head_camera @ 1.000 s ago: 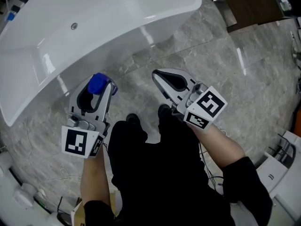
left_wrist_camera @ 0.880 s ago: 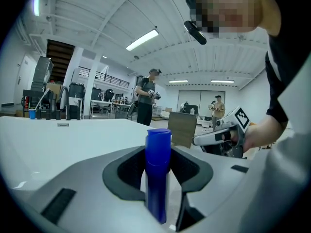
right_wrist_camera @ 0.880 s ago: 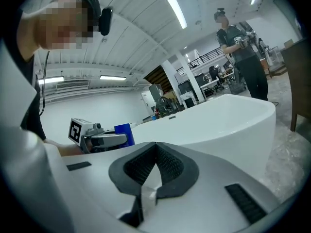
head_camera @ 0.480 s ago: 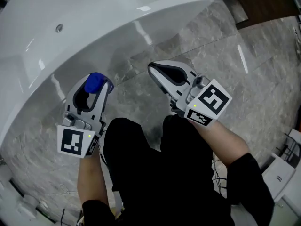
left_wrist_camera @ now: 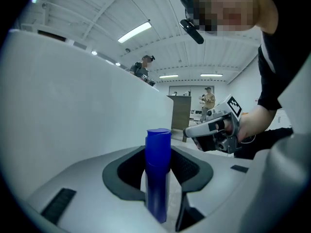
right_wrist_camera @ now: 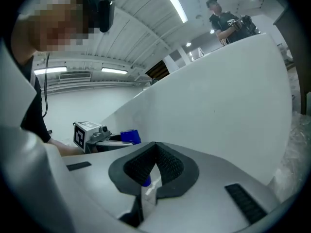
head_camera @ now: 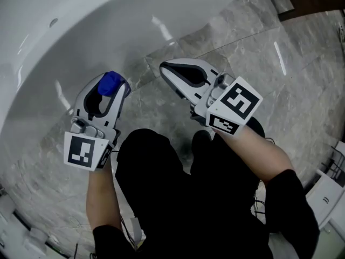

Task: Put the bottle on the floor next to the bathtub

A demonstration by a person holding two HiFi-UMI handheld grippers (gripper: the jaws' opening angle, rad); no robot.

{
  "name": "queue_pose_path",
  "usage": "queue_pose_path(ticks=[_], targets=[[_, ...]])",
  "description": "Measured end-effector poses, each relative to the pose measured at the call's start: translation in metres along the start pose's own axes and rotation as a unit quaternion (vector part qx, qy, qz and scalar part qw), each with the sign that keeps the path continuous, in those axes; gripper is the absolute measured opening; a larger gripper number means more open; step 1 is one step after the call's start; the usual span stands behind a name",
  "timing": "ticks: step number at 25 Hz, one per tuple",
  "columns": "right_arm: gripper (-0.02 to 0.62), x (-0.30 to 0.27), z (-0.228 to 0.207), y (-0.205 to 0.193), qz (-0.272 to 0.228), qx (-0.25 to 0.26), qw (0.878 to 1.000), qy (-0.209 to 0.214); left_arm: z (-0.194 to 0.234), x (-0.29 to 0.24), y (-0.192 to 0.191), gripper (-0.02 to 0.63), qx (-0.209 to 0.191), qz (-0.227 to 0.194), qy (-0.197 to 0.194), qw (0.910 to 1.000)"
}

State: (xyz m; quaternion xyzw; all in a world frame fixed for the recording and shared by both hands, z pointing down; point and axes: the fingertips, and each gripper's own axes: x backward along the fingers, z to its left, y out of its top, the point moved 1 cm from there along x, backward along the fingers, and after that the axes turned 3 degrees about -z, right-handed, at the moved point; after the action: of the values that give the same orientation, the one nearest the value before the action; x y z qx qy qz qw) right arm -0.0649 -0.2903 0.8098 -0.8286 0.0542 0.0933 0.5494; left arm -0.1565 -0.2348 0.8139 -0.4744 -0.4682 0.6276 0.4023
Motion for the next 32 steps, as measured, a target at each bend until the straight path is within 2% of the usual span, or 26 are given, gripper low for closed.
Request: queue_pose_path(ticks=[8, 13, 19, 27, 32], targets=[[0.028, -0.01, 0.001, -0.048, 0.04, 0.038, 0.998, -0.003, 0.01, -0.013, -0.067, 0.163, -0.002, 0.013, -0.017, 0.9998], [0.028, -0.017, -0.003, -0.062, 0.049, 0.025, 0.998, 0.0, 0.028, -0.023, -0.122, 0.163, 0.002, 0.041, -0.023, 0.9989], [0.028, -0.017, 0.0, -0.076, 0.081, 0.06, 0.995, 0.006, 0.031, -0.048, -0.169, 0.163, 0.009, 0.063, -0.034, 0.9974], [0.028, -0.018, 0.001, -0.079, 0.085, 0.046, 0.995, 0.017, 0.032, -0.088, -0.236, 0.163, 0.015, 0.103, -0.019, 0.9943], [0.028, -0.018, 0.001, -0.084, 0.094, 0.035, 0.995, 0.024, 0.024, -0.099, -0.267, 0.161, 0.02, 0.133, -0.026, 0.9906]])
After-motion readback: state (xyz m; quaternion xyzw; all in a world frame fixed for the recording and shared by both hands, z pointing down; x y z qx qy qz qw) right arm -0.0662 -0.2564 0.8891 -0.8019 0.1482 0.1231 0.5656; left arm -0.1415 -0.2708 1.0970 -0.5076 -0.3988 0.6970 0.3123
